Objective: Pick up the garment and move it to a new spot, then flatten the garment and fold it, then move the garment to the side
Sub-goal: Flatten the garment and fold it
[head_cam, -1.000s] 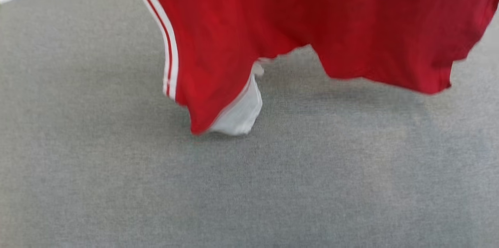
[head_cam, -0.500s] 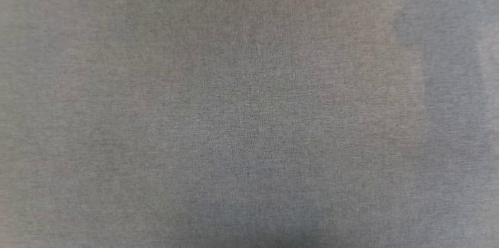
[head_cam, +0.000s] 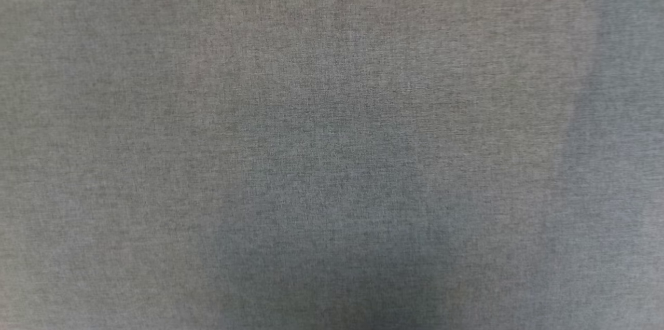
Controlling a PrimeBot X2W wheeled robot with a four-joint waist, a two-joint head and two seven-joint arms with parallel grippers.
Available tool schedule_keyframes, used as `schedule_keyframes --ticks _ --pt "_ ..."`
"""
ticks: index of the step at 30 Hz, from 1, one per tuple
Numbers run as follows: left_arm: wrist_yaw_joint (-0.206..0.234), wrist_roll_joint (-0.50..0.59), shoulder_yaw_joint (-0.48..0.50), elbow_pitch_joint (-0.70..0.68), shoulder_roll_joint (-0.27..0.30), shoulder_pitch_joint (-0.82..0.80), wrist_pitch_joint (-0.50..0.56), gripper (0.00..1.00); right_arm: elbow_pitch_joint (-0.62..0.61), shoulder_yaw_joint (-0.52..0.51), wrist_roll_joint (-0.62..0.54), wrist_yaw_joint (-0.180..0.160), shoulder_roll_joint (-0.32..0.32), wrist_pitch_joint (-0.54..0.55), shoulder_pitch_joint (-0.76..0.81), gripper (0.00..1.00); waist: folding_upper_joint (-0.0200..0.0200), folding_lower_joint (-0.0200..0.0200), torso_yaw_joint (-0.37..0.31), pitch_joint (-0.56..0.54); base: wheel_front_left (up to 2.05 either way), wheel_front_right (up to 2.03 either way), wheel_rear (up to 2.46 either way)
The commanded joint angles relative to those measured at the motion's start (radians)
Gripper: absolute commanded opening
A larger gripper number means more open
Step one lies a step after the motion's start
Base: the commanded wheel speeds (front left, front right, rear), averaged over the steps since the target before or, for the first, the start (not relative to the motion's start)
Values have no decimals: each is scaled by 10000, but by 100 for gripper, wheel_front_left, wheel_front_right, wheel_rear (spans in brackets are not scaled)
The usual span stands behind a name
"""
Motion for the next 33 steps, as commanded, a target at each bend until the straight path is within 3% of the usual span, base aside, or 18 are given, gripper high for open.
schedule_keyframes --ticks 1,8,17,24,33 --pt "63 145 191 384 -124 -603 -222 0 538 -363 -368 -23 26 -482 -348 0 0 -3 97 290 0 0 0" --pt "-157 385 265 446 -776 -9 -279 0 1685 -481 -985 -23 245 -1262 -521 0 0 -3 266 476 0 0 0" --pt "-306 303 569 29 -1731 3331 -281 0 2376 156 -1251 -23 128 -1604 651 0 0 -3 570 200 0 0 0" --pt "-352 145 1001 -278 -2584 5866 -282 0 2106 729 -924 -23 125 -1642 2564 0 0 -3 764 -576 0 0 0" --pt "-372 -96 1069 -533 -3283 9262 -282 0 1624 1302 59 -23 1 -1645 5835 0 0 -3 893 -2276 0 0 0"
